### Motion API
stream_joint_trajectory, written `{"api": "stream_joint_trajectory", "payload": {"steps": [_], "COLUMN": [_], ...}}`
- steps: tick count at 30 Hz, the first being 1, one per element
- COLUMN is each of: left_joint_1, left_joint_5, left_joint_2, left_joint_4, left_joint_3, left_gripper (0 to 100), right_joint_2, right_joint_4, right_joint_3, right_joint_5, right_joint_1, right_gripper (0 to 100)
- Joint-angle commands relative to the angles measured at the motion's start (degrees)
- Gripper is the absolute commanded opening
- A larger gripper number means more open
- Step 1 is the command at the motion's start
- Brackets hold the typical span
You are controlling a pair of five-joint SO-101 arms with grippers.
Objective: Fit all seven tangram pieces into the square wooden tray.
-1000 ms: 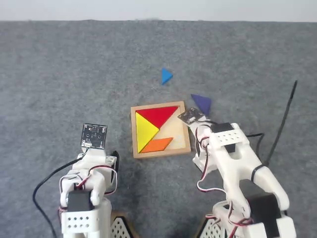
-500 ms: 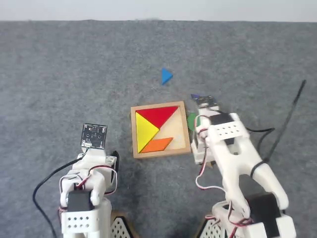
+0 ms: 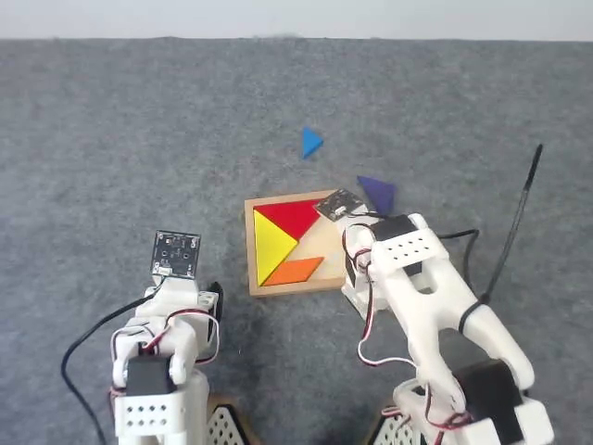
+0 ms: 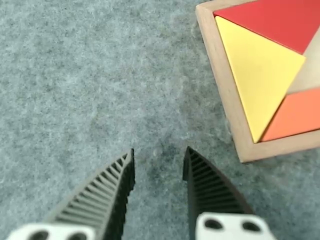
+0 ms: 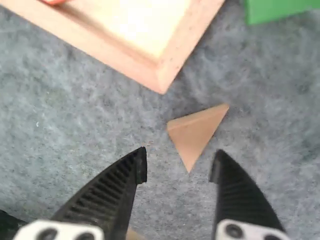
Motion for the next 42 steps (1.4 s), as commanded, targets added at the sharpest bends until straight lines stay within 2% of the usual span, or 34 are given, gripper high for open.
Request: {"api": "stream_joint_trajectory", "payload": {"steps": [1,5,10,25,31,37,42], "left_joint_1": [0.18,0.18,0.18,0.18,0.18,0.18,0.18], "left_joint_5": [-0.35,-0.35,-0.35,-0.35,-0.35,-0.35,-0.35], "left_joint_2": [-1.58,-1.58,-1.58,-1.58,-1.58,-1.58,-1.58], "left_joint_4": [0.53,0.53,0.53,0.53,0.53,0.53,0.53], "left_joint_3": [-0.48,-0.48,-0.48,-0.48,-0.48,-0.48,-0.48], "left_gripper": [15,15,15,15,15,15,15], "right_joint_2": [-1.54,-1.45,-1.45,-1.27,4.26,5.14,5.32], "right_joint_4": [-1.89,-5.05,-7.08,-9.19,-11.12,-11.12,-11.21], "right_joint_3": [-1.32,0.18,0.79,4.13,3.78,2.2,2.11], "right_joint_5": [-2.11,-5.36,-10.55,-11.08,-10.99,-11.16,-19.52], "right_joint_1": [-0.22,-0.4,-0.4,0.22,0.31,4.7,4.79], "right_gripper": [25.8,30.4,25.4,22.4,22.4,22.4,22.3]}}
